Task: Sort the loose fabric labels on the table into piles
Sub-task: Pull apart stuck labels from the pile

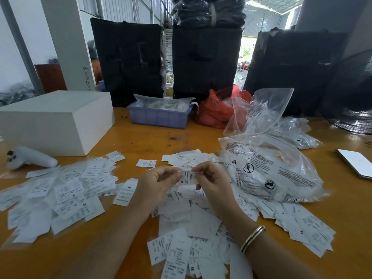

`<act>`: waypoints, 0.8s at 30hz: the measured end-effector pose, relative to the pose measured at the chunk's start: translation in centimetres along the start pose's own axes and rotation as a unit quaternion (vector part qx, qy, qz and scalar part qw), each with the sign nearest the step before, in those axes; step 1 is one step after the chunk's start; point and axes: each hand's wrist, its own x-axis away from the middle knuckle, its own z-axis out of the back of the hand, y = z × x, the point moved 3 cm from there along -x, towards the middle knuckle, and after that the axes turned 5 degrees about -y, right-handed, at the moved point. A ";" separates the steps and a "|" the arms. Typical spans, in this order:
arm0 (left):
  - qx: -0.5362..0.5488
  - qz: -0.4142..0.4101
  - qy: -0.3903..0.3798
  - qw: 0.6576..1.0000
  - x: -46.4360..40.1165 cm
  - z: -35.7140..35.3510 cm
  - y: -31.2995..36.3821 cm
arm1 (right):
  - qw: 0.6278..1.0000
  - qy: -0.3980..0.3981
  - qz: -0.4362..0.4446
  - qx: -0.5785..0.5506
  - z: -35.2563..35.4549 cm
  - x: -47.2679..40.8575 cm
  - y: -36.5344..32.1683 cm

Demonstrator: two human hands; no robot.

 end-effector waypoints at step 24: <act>0.019 0.063 -0.030 0.997 0.0 -0.2 -0.1 | 1.000 -0.014 0.019 0.020 -0.1 0.0 0.1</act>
